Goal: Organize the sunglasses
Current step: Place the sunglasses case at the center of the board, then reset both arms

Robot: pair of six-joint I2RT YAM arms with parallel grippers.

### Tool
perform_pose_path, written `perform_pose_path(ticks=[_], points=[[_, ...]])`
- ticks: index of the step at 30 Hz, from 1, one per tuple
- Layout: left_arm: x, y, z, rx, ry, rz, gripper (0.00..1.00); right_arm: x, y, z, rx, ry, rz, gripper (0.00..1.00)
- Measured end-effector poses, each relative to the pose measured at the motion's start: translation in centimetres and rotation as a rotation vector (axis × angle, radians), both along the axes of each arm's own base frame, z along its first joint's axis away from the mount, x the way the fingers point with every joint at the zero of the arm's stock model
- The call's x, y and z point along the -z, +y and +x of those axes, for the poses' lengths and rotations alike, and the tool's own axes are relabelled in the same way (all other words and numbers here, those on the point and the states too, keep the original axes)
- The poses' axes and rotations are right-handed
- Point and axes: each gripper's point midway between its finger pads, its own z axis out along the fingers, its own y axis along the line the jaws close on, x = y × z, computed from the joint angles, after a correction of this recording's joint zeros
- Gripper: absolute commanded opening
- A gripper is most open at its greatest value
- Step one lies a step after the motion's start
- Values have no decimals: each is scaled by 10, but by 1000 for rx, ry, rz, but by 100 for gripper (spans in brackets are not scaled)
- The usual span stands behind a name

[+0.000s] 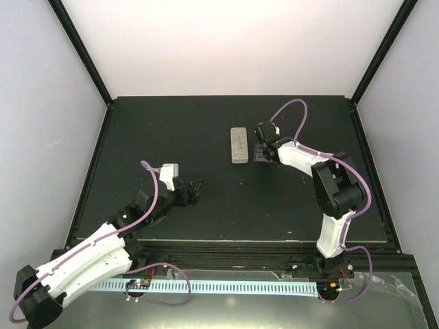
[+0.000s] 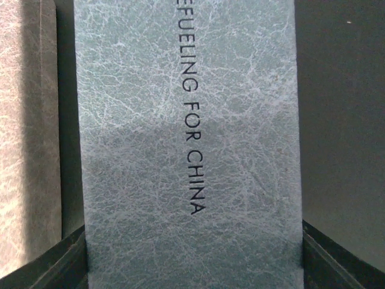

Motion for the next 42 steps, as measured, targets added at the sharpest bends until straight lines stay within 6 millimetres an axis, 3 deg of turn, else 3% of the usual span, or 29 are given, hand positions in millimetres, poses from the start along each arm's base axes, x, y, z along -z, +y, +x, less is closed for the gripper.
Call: perform_pose_path(ticks=[5,9,14,18,22,29,36,42], points=[[-2,5,-5,1,0,-3,99,13,5,9,-12,26,-2,64],[6,10,-9,-1,29,23,99,22,6,5,-22,54,-3,76],[6,14,-13,0,59,56,99,21,8,5,-46,57,-2,95],[-8,15,-13,-2,46,59,99,12,7,0,-60,46,3,97],[-17,17,-13,-4,34,68,99,-21,1,-14,-67,-10,31,97],[-50,30,-16,-24,-30,108,99,-87,-20,-83,-60,-163,121,100],[-101,61,-29,-77,-186,122,99,-156,-69,-156,40,-401,228,100],[-123,85,-41,-134,-250,134,99,-215,-114,-201,139,-643,338,100]])
